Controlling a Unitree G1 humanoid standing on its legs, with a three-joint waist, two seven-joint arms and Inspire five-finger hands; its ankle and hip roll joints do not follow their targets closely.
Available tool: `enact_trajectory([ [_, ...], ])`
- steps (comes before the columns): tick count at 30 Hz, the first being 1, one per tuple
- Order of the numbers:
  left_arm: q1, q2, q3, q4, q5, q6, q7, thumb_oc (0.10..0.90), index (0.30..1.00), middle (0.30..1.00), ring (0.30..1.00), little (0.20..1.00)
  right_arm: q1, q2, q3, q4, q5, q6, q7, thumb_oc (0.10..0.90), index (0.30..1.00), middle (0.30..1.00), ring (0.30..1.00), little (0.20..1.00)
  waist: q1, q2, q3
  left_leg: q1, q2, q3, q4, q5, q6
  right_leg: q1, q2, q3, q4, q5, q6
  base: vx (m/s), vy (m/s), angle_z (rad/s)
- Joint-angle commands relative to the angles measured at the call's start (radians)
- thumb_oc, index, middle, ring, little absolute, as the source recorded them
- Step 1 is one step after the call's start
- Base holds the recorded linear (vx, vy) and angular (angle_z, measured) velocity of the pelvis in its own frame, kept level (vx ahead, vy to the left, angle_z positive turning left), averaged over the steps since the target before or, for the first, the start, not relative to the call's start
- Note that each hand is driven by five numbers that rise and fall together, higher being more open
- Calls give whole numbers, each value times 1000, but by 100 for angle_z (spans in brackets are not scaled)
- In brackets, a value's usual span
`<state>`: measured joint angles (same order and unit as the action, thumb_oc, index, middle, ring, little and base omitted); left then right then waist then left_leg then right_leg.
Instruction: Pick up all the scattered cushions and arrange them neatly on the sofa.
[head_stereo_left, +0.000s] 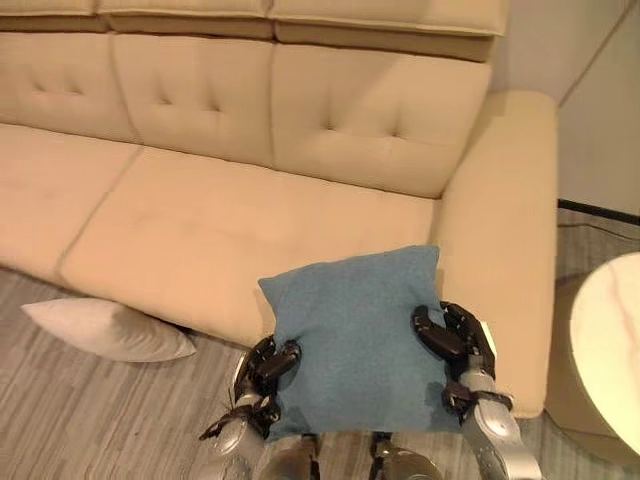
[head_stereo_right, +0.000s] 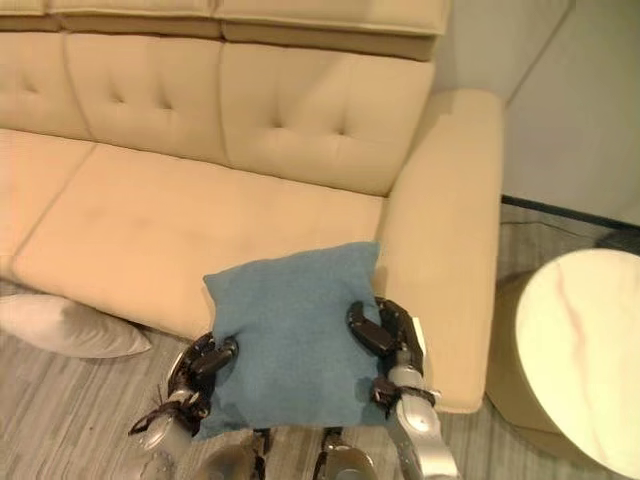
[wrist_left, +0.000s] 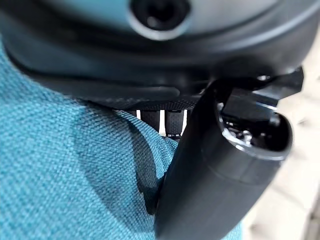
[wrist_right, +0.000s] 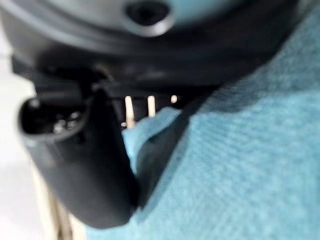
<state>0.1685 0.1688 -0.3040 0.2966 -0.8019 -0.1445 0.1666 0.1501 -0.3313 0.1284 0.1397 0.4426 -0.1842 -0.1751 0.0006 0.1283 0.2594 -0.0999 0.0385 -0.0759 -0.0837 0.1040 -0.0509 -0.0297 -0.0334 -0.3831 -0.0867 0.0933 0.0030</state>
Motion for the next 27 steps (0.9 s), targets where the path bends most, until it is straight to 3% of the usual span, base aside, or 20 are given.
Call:
enact_trajectory([
  [1, -225, -39, -8, -66, -4, -109, -131, 400, 300, 300, 300, 300, -150, 47, 68, -104, -12, -106, 103, 400, 300, 300, 300, 300, -14, -128, -64, -16, -29, 97, 134, -112, -27, 1, -75, 24, 13, -99, 66, -159, 59, 83],
  [3, -217, -37, -1, -73, -6, -114, -136, 400, 300, 300, 300, 300, -158, 41, 71, -121, -38, -102, 97, 400, 300, 300, 300, 300, -14, -131, -69, -12, -9, 177, 138, -129, -16, 1, -89, -2, 8, -89, 73, -92, 102, 107],
  [6, -196, -33, 4, -79, -5, -110, -144, 400, 300, 300, 300, 300, -148, 42, 62, -137, -73, -89, 96, 400, 300, 300, 300, 300, -19, -127, -90, 17, 8, 243, 92, -119, -7, 12, -95, -37, 3, -85, 85, 19, 151, 58],
  [12, -156, 2, 8, -107, 35, -96, -154, 400, 300, 300, 300, 300, -139, 69, 64, -126, -66, -73, 108, 400, 300, 300, 300, 300, -4, -139, -124, 73, -18, 216, 8, -101, 10, 38, -101, -42, 34, -100, 93, 65, 142, 36],
  [15, -167, 37, 17, -126, 57, -105, -146, 400, 300, 300, 300, 300, -147, 80, 57, -134, -63, -75, 112, 400, 300, 300, 300, 300, -12, -150, -119, 76, -31, 181, -4, -99, 20, 5, -77, 58, 98, -124, 95, -5, 74, 57],
  [17, -174, 40, 20, -125, 51, -112, -142, 400, 300, 300, 300, 300, -148, 84, 55, -140, -68, -76, 111, 400, 300, 300, 300, 300, -21, -154, -121, 65, -38, 157, -4, -97, 26, -19, -38, 172, 113, -134, 104, -5, 25, 58],
  [18, -175, 40, 20, -125, 51, -112, -142, 400, 300, 300, 300, 300, -148, 84, 55, -140, -68, -76, 111, 400, 300, 300, 300, 300, -20, -154, -125, 60, -38, 157, -4, -95, 26, -23, -38, 172, 112, -132, 104, 47, 17, 64],
  [19, -188, 42, 9, -119, 52, -115, -146, 400, 300, 300, 300, 300, -146, 84, 53, -143, -73, -75, 111, 400, 300, 300, 300, 300, -39, -159, -129, 55, -48, 134, -4, -90, 29, -29, 10, 306, 107, -144, 91, 71, -1, 68],
  [22, -190, 45, 5, -122, 55, -116, -142, 400, 300, 300, 300, 300, -140, 79, 60, -149, -72, -77, 116, 400, 300, 300, 300, 300, -29, -163, -127, 52, -58, 103, -4, -84, 25, -23, 15, 316, 101, -130, 81, 68, -65, 58],
  [27, -156, 22, 2, -127, 53, -103, -168, 400, 300, 300, 300, 300, -107, 61, 41, -171, -84, -74, 126, 400, 300, 300, 300, 300, -37, -167, -122, 46, -66, 101, 55, -98, 9, 35, 0, 244, 71, -150, 69, 57, -58, 62],
])
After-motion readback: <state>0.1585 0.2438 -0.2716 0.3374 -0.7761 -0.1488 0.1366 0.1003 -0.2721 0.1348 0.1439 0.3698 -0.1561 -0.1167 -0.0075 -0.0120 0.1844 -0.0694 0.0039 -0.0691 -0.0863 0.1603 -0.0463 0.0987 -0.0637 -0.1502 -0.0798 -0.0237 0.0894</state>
